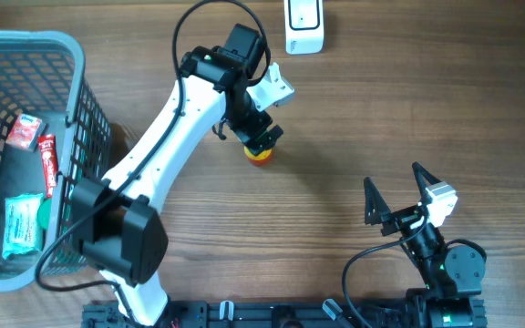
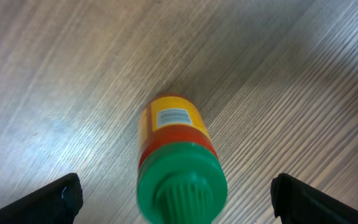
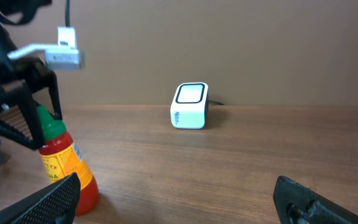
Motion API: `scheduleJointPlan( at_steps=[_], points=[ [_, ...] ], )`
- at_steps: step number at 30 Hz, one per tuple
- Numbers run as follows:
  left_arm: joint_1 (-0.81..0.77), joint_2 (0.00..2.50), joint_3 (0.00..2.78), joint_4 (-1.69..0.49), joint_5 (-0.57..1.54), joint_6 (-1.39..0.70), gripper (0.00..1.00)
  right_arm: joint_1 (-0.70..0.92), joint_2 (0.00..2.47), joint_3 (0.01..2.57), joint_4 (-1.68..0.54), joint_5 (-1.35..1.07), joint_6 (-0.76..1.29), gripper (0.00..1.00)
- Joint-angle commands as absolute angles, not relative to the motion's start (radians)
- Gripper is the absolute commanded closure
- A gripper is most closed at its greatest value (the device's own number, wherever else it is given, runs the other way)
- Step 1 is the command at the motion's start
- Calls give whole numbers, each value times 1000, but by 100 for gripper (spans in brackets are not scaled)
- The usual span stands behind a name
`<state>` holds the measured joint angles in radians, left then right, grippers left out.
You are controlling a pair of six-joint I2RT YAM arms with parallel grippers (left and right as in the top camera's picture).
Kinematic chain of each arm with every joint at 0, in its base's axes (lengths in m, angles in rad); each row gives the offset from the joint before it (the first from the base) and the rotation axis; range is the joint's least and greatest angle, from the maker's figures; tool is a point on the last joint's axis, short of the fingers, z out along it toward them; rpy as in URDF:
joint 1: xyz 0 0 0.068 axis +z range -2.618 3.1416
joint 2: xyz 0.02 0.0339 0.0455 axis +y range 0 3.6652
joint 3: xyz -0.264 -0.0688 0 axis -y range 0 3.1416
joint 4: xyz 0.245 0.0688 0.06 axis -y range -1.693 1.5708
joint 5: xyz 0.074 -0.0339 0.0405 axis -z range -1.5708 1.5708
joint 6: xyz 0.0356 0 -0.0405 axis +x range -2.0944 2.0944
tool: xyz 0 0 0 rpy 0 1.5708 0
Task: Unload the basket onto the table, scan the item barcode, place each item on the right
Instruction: 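Place the sauce bottle upright on the table, release, withdraw left gripper, then reach into the basket and grasp the green-capped Knorr jar, left gripper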
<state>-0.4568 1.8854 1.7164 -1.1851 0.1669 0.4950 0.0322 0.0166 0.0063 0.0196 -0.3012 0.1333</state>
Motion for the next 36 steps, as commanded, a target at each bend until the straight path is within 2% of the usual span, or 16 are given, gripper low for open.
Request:
scheduleJointPlan(
  at_steps=[1, 4, 6, 9, 10, 13, 15, 18, 20, 24, 30, 36],
  points=[
    [-449, 1703, 1833, -1184, 96, 361, 0, 37, 14, 5, 23, -285, 132, 0],
    [-449, 1556, 1905, -1156, -81, 236, 0, 37, 14, 5, 23, -285, 132, 0],
    [-423, 1460, 1906, -1123, -228, 78, 0, 37, 14, 5, 23, -285, 132, 0],
    [-290, 1386, 1906, -1121, -384, -247, 0, 37, 14, 5, 23, -285, 132, 0],
    [-178, 1367, 1906, -1143, -387, -392, 0, 37, 14, 5, 23, -285, 132, 0],
    [65, 1364, 1906, -1253, -336, -609, 0, 37, 14, 5, 23, -285, 132, 0],
    [299, 1385, 1891, -1362, -241, -646, 0, 37, 14, 5, 23, -285, 132, 0],
    [563, 1407, 1826, -1471, -155, -744, 0, 37, 14, 5, 23, -285, 132, 0],
    [647, 1407, 1747, -1489, -126, -757, 0, 37, 14, 5, 23, -285, 132, 0],
    [746, 1408, 1513, -1382, -122, -764, 0, 37, 14, 5, 23, -285, 132, 1],
    [751, 1409, 1082, -1096, -119, -765, 0, 37, 14, 5, 23, -285, 131, 0],
    [751, 1409, 903, -867, -61, -767, 0, 37, 14, 5, 23, -285, 132, 0]
  ],
)
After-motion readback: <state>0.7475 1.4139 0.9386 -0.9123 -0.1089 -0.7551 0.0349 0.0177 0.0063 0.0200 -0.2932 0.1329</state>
